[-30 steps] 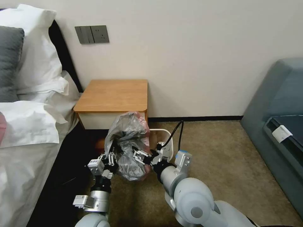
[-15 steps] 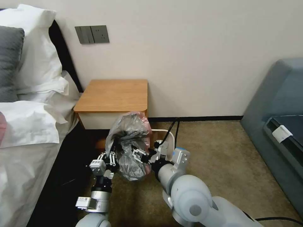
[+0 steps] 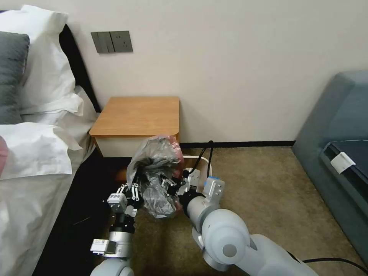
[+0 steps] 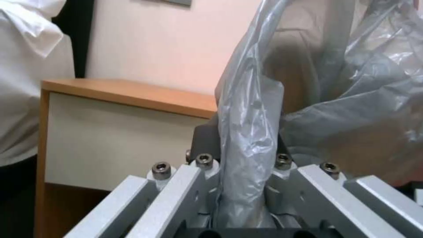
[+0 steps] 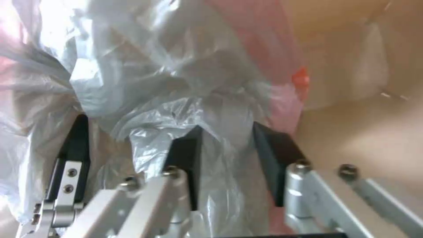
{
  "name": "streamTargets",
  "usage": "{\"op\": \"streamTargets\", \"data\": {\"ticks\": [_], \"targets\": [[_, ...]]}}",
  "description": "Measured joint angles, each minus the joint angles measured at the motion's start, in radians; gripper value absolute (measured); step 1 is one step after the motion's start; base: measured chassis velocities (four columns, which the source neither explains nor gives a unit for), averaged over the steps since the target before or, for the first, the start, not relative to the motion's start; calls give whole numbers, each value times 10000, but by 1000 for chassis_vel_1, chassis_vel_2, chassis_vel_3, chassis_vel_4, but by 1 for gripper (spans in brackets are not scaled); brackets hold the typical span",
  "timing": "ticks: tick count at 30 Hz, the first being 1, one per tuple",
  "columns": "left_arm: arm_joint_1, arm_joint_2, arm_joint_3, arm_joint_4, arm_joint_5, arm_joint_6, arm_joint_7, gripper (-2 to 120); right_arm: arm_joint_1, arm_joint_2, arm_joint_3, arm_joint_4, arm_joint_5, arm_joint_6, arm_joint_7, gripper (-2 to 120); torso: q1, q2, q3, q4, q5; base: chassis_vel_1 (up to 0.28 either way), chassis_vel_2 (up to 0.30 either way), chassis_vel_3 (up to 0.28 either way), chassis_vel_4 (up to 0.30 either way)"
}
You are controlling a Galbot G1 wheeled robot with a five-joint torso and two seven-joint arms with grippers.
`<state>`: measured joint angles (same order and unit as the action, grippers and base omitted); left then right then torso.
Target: Pick up the garbage bag from the table and place it over the trash can.
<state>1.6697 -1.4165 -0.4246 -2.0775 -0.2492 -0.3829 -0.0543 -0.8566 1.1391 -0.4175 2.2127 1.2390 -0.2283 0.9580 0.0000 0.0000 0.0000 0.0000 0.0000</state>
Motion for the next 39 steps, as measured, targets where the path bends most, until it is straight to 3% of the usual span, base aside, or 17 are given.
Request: {"op": "streamTargets", "data": {"ticks": [7, 16, 25, 39], "targets": [[4, -105, 34, 1, 18, 175, -155, 9, -90, -201, -7, 199, -448, 69, -195, 0, 0, 0, 1, 0, 0, 0, 0, 0, 0], [-1, -176, 55, 59, 18, 541, -613, 9, -542, -646, 176, 1103, -768, 76, -360, 0, 0, 0, 0, 0, 1, 0, 0, 0, 0], [-64, -270, 62, 155, 71, 1200, -1561, 9, -1040, -1325, 636, 1833, -1420, -55, -1069, 0, -1, 0, 0, 0, 1, 0, 0, 0, 0], [-33, -314, 85, -78, -333, 1663, -2344, 9, -2227, -2522, 2542, 2497, -1639, -389, -2380, 2, 0, 0, 0, 0, 1, 0, 0, 0, 0]]}}
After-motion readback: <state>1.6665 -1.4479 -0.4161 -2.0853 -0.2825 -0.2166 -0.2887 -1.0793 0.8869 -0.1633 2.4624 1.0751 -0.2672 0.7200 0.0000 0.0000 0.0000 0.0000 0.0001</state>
